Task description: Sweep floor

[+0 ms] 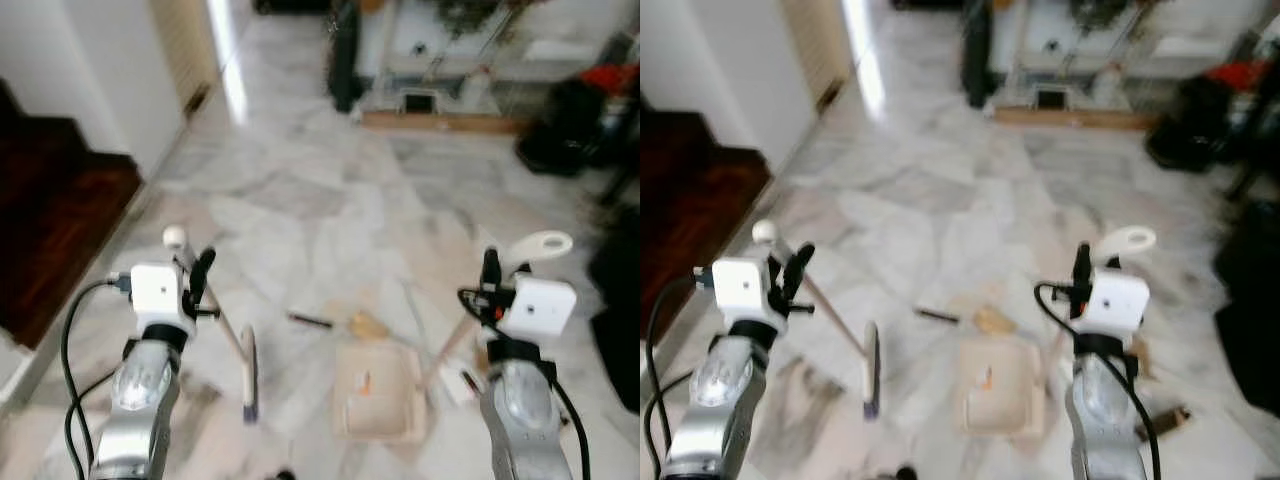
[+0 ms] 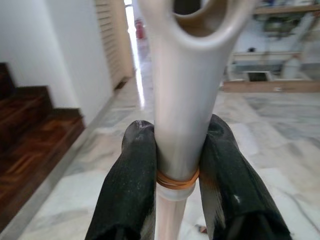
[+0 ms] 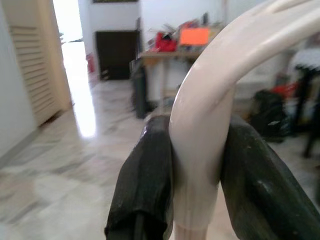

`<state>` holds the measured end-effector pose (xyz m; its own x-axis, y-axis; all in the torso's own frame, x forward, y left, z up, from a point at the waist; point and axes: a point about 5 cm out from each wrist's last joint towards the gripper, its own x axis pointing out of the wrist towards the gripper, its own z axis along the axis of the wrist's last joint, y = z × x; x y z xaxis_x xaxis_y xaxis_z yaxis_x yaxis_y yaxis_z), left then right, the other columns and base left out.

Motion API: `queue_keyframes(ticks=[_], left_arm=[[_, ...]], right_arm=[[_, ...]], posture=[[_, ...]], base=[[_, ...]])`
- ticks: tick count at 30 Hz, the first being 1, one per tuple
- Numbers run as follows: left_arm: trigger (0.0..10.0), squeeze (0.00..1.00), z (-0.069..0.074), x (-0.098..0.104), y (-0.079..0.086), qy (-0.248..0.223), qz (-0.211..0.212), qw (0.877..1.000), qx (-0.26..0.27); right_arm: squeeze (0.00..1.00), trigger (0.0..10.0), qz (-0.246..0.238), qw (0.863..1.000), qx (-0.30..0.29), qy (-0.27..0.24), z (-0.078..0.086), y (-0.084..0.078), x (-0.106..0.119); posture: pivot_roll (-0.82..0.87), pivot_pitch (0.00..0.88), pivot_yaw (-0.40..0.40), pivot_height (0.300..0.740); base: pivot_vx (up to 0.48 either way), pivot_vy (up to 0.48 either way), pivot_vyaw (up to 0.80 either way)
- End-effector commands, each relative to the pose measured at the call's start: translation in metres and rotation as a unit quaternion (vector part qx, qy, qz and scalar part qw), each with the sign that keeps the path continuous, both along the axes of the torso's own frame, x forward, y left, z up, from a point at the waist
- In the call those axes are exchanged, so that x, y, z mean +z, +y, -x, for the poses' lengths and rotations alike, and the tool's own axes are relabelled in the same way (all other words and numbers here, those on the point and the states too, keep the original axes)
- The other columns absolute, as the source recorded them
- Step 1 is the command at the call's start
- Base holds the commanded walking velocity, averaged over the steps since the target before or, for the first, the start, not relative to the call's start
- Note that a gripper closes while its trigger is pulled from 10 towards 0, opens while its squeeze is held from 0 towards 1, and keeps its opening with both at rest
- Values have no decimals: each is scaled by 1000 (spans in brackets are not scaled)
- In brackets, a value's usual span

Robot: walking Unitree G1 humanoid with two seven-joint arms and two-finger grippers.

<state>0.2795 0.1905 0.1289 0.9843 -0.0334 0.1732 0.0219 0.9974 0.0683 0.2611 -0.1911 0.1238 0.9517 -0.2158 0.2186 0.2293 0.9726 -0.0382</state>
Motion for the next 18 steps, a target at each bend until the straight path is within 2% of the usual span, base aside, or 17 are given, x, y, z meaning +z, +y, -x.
queue_keyframes(ticks=[1, 5, 18], left_arm=[[10000, 0, 0, 10, 0, -21, -11, 1000, 1], [10000, 0, 0, 10, 0, -20, -11, 1000, 1], [10000, 0, 1, 10, -1, -17, -15, 1000, 0]], right_arm=[[0, 10000, 7, 1000, 0, -30, -1, 0, 13], [0, 10000, 6, 1000, 2, -28, -2, 0, 13], [0, 10000, 4, 1000, 6, -23, -2, 1, 11]], posture=[[44, 94, -11, 740], [45, 96, -11, 740], [46, 105, -12, 740]], base=[[0, 0, 800], [0, 0, 800], [0, 0, 598]])
